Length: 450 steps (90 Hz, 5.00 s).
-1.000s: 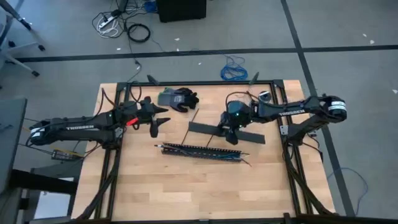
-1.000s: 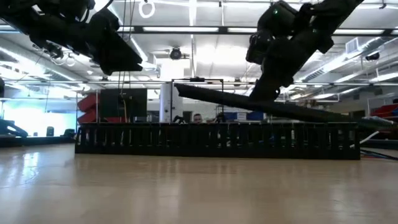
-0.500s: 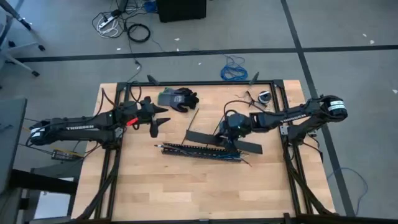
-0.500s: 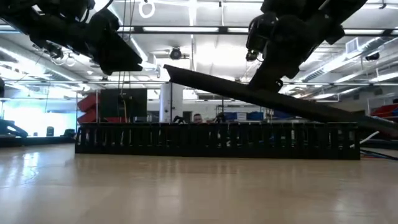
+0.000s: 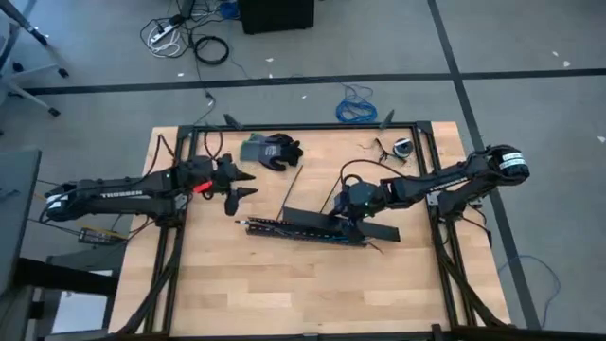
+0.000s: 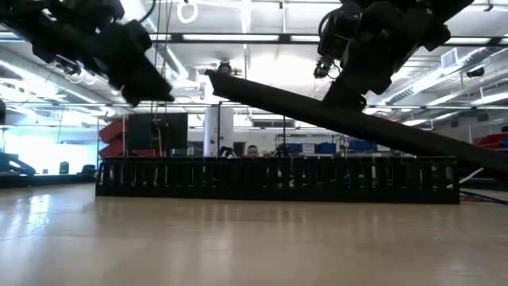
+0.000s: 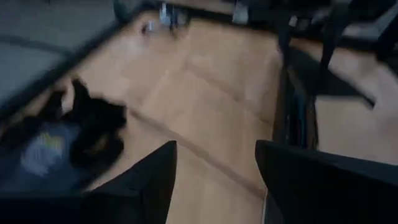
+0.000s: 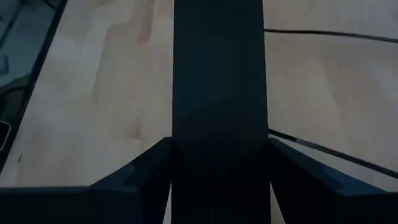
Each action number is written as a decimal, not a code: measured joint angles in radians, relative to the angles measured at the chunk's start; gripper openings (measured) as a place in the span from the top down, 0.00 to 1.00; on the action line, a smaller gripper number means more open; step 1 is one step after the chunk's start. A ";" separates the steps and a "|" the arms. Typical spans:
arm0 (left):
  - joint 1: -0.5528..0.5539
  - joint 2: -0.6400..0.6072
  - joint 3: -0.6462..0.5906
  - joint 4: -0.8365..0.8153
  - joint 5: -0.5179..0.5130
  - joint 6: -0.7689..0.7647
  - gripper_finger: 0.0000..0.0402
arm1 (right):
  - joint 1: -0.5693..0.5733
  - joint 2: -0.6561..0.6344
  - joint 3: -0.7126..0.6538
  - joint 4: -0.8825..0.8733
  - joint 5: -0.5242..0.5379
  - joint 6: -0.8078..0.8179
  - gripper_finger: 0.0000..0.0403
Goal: Ziptie cables
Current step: Close the black cable duct cover
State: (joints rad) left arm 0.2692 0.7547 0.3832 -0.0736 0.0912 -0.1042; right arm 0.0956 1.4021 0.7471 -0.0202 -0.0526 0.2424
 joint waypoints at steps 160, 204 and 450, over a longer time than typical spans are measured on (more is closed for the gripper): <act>-0.148 0.348 -0.212 0.349 0.140 -0.028 0.62 | 0.009 0.000 -0.001 -0.001 -0.023 0.063 0.44; -0.148 0.348 -0.212 0.378 0.143 -0.028 0.97 | 0.029 0.004 -0.001 0.000 -0.029 0.015 0.44; -0.148 0.348 -0.175 0.372 -0.110 0.282 0.98 | -0.154 0.264 0.371 -0.477 0.006 -0.254 0.45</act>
State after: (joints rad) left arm 0.1215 1.1030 0.2085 0.2981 -0.0189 0.1774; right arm -0.0579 1.6661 1.1179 -0.4977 -0.0470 -0.0117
